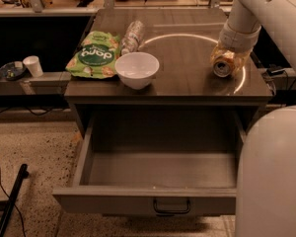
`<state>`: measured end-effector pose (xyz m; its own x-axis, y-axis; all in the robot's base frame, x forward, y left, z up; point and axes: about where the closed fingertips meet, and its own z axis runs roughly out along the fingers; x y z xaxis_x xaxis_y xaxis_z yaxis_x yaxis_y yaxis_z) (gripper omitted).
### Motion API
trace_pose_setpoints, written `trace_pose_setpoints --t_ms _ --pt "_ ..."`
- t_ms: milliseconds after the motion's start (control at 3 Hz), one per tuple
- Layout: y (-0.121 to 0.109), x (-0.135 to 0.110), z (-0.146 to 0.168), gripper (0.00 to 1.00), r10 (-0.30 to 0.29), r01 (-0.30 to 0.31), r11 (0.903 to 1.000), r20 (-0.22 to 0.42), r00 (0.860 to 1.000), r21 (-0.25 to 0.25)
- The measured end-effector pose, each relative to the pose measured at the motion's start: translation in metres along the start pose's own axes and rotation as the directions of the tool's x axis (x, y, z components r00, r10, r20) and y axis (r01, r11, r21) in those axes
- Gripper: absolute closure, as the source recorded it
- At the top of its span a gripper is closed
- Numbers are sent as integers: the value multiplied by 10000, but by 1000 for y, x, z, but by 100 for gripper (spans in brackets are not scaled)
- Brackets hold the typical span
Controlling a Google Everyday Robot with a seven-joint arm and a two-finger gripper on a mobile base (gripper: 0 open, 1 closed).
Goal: Place orange can into top drawer
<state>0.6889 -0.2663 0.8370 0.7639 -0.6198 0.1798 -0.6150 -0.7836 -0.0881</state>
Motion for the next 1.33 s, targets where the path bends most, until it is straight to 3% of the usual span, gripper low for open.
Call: trace_pose_setpoints --t_ms 333,667,1000,1333 --pt "1 -7 2 96 -65 60 9998 -226 9997 -213" --pt "1 -7 1 100 -63 58 9998 -226 9997 -212" --pt "11 -20 -50 100 1228 -1251 9883 308 9919 875" --pt "14 -40 -91 100 2979 -3165 9260 1164 9475 2060"
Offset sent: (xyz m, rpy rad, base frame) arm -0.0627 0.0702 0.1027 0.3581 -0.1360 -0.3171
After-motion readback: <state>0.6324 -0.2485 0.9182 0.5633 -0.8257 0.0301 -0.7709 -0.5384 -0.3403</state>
